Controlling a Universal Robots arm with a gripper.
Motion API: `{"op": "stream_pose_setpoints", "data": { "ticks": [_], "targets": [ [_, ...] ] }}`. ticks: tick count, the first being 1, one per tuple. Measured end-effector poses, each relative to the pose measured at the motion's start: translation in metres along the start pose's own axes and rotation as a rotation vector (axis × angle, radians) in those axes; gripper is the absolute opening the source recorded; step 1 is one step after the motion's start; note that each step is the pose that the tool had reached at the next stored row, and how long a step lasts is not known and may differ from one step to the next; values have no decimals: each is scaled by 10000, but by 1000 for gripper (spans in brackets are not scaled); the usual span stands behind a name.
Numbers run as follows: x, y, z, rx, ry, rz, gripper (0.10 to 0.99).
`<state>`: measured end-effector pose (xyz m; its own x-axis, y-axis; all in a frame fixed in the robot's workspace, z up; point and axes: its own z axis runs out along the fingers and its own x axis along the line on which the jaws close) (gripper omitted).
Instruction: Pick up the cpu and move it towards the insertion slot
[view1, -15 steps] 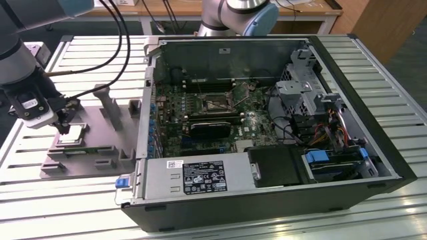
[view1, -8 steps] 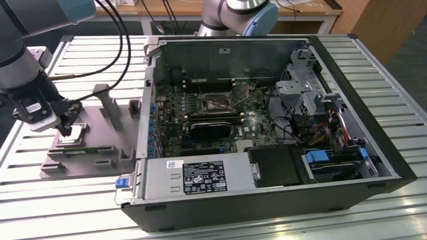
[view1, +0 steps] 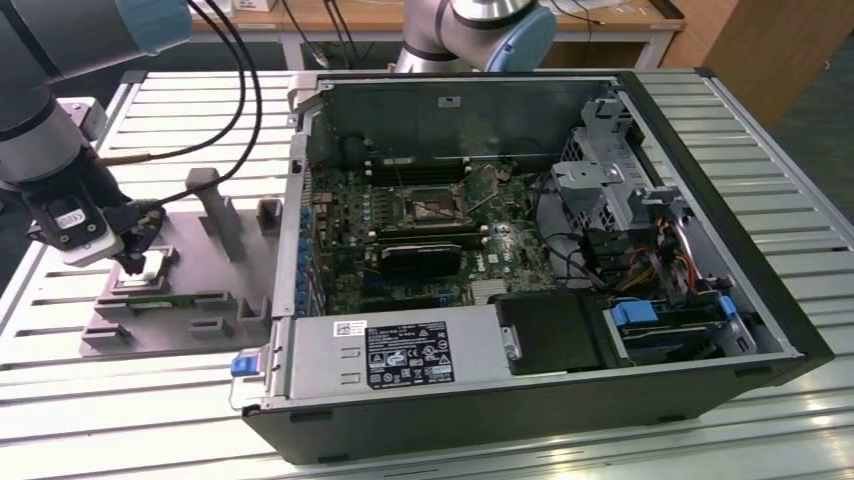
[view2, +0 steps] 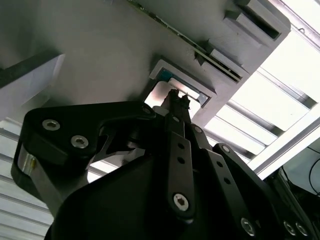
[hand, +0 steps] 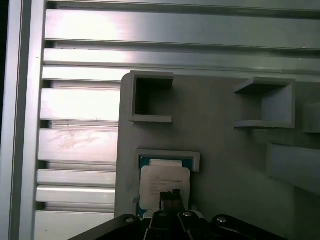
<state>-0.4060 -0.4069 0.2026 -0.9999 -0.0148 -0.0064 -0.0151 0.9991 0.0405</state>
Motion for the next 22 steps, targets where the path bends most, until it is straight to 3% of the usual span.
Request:
{"op": "stream_pose_setpoints", "data": {
  "ticks": [5, 12, 13, 14, 16, 17, 19, 20, 22],
  "targets": [
    [13, 0, 58, 1, 0, 23, 102],
    [14, 0, 62, 0, -2, 25, 114],
    [14, 0, 62, 0, -2, 24, 169],
    [14, 0, 62, 0, -2, 25, 169],
    [15, 0, 63, 0, -2, 25, 290],
    [15, 0, 64, 0, -2, 25, 290],
    [16, 0, 64, 0, -2, 25, 408],
    [16, 0, 64, 1, -1, 25, 408],
    [17, 0, 65, 0, -2, 25, 525]
  ]
}}
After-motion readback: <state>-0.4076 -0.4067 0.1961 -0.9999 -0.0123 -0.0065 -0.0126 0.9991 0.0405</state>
